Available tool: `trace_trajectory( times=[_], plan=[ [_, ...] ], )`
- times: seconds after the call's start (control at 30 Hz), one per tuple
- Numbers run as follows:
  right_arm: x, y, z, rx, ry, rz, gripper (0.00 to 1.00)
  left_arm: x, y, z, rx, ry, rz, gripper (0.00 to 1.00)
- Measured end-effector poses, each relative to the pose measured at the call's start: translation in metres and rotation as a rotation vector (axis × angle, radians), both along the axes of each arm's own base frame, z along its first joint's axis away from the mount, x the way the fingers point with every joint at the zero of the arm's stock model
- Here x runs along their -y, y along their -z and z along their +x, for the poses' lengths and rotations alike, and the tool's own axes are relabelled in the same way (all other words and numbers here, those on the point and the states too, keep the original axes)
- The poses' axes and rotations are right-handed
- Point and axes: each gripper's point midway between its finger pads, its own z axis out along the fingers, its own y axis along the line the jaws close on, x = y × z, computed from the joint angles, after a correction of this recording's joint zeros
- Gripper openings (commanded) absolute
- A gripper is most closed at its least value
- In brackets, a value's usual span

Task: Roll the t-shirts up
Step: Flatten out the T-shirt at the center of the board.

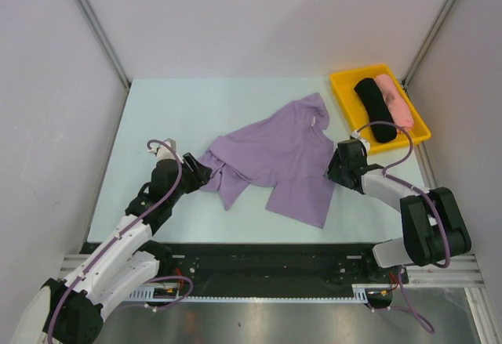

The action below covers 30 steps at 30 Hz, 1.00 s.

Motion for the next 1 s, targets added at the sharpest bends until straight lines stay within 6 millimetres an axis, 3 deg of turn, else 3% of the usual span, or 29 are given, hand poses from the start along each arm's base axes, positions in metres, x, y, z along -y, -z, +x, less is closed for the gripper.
trace_trajectory(
  times=[0.1, 0.13, 0.2, 0.37, 0.43, 0.6, 0.67, 0.9, 1.0],
  plan=[
    [0.001, 0.003, -0.001, -0.008, 0.003, -0.004, 0.23, -0.001, 0.002, 0.0, -0.002, -0.004, 0.003, 0.55],
    [0.001, 0.003, 0.0, -0.006, 0.004, -0.003, 0.1, -0.002, 0.004, 0.0, -0.004, -0.007, 0.006, 0.55],
    [0.001, 0.002, 0.001, -0.002, 0.006, 0.001, 0.01, -0.003, 0.01, -0.001, -0.016, -0.01, 0.013, 0.55],
    [0.005, -0.011, 0.003, 0.012, 0.003, -0.001, 0.0, -0.005, 0.029, -0.003, -0.069, -0.018, 0.04, 0.56],
    [0.009, -0.029, 0.009, 0.051, 0.01, 0.001, 0.0, -0.005, 0.034, -0.002, -0.081, -0.021, 0.048, 0.58],
    [0.027, -0.101, 0.029, 0.216, 0.039, 0.012, 0.0, -0.008, 0.042, 0.003, -0.101, -0.041, 0.071, 0.59],
    [0.031, -0.117, 0.031, 0.251, 0.044, 0.007, 0.0, -0.01, 0.047, 0.004, -0.116, -0.049, 0.083, 0.58],
    [0.049, -0.118, 0.013, 0.206, 0.062, -0.021, 0.0, -0.024, 0.047, 0.013, -0.125, -0.112, 0.098, 0.52],
    [0.055, -0.133, 0.012, 0.216, 0.072, -0.028, 0.0, -0.028, 0.044, 0.019, -0.114, -0.134, 0.101, 0.53]
  ],
)
